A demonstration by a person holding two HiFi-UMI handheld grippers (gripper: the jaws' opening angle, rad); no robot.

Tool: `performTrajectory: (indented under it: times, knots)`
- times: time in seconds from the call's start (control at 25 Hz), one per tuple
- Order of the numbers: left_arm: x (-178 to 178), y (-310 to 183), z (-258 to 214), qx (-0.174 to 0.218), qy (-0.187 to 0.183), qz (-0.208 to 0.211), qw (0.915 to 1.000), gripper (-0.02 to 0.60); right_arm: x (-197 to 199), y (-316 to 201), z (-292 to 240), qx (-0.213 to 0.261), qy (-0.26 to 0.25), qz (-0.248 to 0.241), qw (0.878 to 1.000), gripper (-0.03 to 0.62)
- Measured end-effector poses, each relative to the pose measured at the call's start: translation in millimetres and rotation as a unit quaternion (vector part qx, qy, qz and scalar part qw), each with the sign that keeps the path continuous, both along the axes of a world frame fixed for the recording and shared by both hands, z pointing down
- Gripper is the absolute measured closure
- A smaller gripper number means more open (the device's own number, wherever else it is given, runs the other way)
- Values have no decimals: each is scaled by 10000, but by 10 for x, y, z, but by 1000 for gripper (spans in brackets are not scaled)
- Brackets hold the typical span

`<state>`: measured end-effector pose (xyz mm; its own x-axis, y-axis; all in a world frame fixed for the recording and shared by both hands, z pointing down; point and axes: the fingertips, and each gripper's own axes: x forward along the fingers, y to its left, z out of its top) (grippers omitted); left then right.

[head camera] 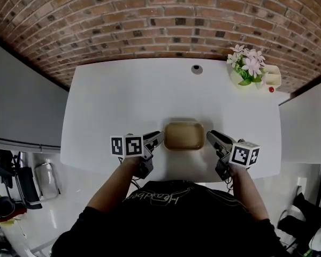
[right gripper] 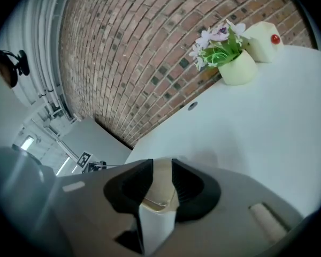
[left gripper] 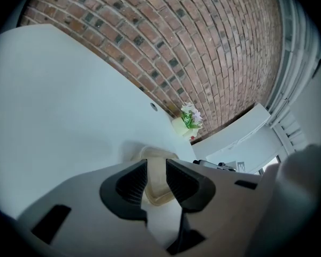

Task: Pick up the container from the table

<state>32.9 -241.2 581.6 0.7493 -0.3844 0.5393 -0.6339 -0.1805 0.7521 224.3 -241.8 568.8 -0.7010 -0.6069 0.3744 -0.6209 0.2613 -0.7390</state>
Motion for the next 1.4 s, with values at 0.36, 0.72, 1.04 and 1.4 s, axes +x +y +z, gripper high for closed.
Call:
performTrajectory:
  times: [0.36, 0.72, 1.04, 1.4]
  knots:
    - [28, 28, 265, -402, -17, -134, 9991, 491, -54, -20, 403, -571, 76, -79, 9983, 494]
    - [58, 56, 406, -571, -104, -198, 9981, 491, -136, -21, 476, -895, -279, -3, 9956, 494]
    - [37, 32, 458, -695, -49, -398, 9968, 492, -149, -19, 524, -1123, -644, 154, 9915, 496]
    - [34, 32, 450, -696, -17, -432, 9966, 495, -188, -17, 491, -1151, -665, 92, 9911, 530]
